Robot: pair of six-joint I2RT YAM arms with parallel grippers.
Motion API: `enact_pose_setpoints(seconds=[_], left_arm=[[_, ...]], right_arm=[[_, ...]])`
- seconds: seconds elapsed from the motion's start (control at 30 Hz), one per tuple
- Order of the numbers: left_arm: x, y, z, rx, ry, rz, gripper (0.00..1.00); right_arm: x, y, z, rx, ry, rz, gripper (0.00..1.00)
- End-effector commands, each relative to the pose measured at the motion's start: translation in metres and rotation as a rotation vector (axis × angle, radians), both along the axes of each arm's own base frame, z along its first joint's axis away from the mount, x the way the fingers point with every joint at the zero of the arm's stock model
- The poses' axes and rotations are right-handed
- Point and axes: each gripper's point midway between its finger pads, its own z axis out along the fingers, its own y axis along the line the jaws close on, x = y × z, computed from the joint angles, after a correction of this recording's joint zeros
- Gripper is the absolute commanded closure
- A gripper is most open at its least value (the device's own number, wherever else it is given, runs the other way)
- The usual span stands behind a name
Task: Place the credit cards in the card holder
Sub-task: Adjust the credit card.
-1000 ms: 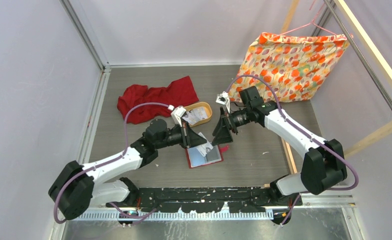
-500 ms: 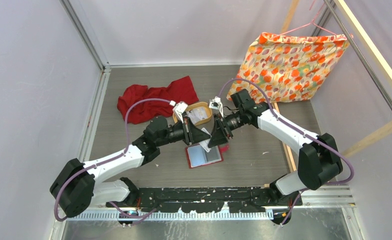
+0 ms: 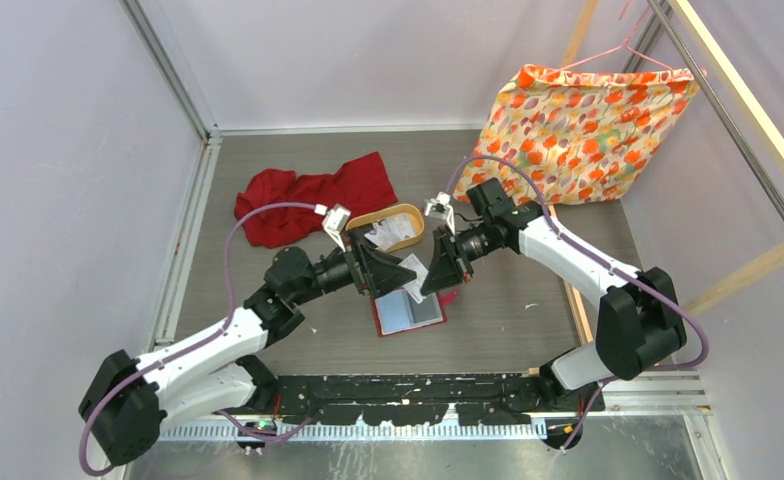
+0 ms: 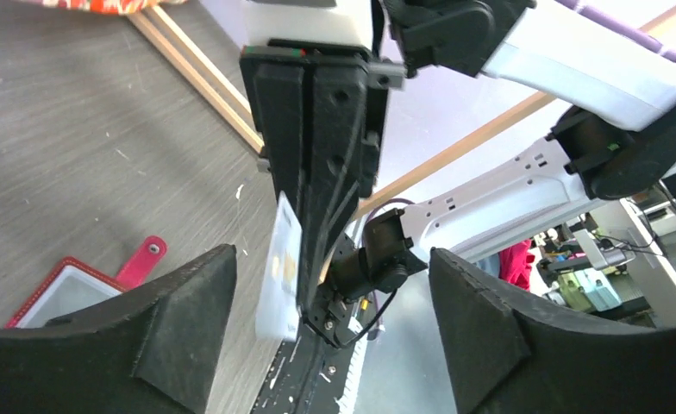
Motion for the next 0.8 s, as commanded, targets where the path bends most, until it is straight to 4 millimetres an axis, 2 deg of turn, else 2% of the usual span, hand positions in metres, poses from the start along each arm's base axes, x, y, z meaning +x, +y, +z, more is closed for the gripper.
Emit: enact_pose_setpoints(seconds=[0.0, 0.07, 0.17, 0.33, 0.53, 0.7, 0.77], left_arm=[[-0.004, 0.020, 0.017, -0.081, -0.065, 0.072, 0.11], [-0.007, 0.027, 0.008, -0.099, -0.050, 0.096, 0.07], [-0.008, 0.030, 0.005, -0.150, -0.033, 0.103, 0.06], [0.001, 0.022, 0.008, -0.206, 0.003, 0.105, 0.18], [0.008, 0.014, 0.027, -0.279, -0.027, 0.093, 0.29], [0.012, 0.010, 0.029, -0.254, -0.033, 0.092, 0.40], [0.014, 0.009, 0.025, -0.219, -0.021, 0.100, 0.47]], right_arm=[[0.007, -0.009, 0.036, 0.121, -0.052, -0.010, 0.99], [0.010, -0.012, 0.040, 0.135, -0.055, -0.026, 0.99], [0.013, -0.013, 0.043, 0.141, -0.049, -0.035, 0.99], [0.017, -0.011, 0.040, 0.139, -0.014, -0.038, 0.99], [0.020, -0.010, 0.032, 0.119, 0.009, -0.046, 0.99], [0.022, -0.009, 0.027, 0.108, 0.020, -0.051, 0.99], [0.022, -0.009, 0.025, 0.103, 0.020, -0.053, 0.99]])
